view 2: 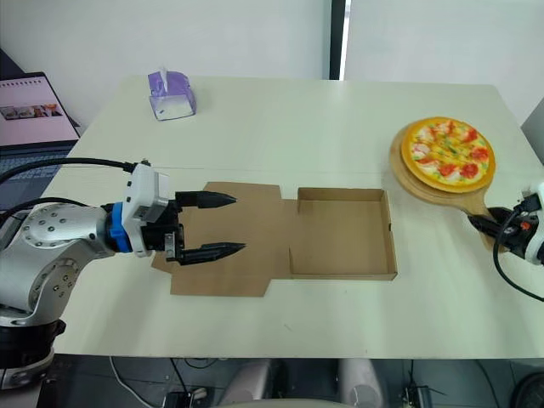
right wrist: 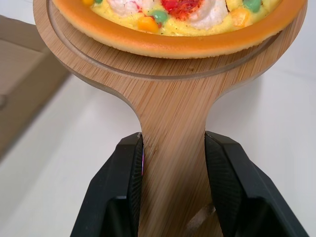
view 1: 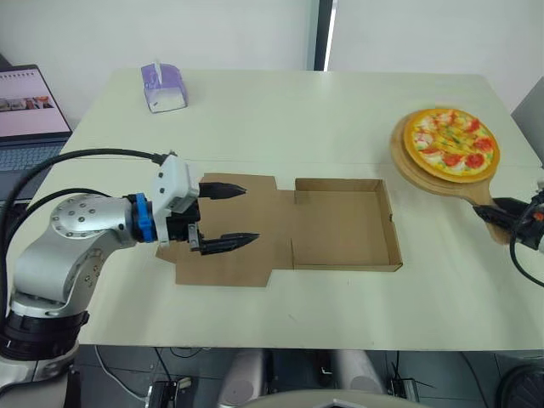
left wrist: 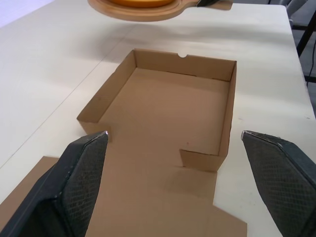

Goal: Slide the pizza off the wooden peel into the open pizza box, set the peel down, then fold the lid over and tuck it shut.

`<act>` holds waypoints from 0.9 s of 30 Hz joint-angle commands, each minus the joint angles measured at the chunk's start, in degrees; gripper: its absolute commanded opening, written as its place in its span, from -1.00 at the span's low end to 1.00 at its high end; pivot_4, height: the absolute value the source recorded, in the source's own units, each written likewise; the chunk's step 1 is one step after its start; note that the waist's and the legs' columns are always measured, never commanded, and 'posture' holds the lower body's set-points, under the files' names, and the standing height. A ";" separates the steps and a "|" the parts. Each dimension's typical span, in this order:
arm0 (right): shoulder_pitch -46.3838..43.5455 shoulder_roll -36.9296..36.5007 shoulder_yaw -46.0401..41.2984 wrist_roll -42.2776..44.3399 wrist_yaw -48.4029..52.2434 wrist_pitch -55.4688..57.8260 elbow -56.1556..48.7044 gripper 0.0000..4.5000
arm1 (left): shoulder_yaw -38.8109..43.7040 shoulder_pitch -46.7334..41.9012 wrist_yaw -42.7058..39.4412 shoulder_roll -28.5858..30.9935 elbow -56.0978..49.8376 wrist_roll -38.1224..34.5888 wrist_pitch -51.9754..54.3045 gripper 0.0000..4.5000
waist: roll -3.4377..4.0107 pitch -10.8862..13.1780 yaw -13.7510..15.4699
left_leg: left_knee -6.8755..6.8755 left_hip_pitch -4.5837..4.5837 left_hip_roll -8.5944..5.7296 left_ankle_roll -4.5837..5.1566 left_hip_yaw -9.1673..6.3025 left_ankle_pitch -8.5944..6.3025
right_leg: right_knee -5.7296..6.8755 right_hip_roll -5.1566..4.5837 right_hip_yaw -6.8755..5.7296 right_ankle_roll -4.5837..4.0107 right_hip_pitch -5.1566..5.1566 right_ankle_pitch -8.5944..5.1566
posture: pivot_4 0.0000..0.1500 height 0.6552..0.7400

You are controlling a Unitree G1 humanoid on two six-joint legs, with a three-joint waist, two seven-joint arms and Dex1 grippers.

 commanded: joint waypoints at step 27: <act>-3.08 -8.77 12.68 -10.04 12.61 -20.18 -8.41 -0.30 | 8.37 6.54 -6.32 4.01 -8.00 -11.41 0.36 1.00 | -0.09 0.10 0.19 | 0.02 -0.06 0.00 -0.05 -0.05 0.02 | -0.07 -0.01 -0.04 0.00 -0.02 -0.01 | 1.00 0.65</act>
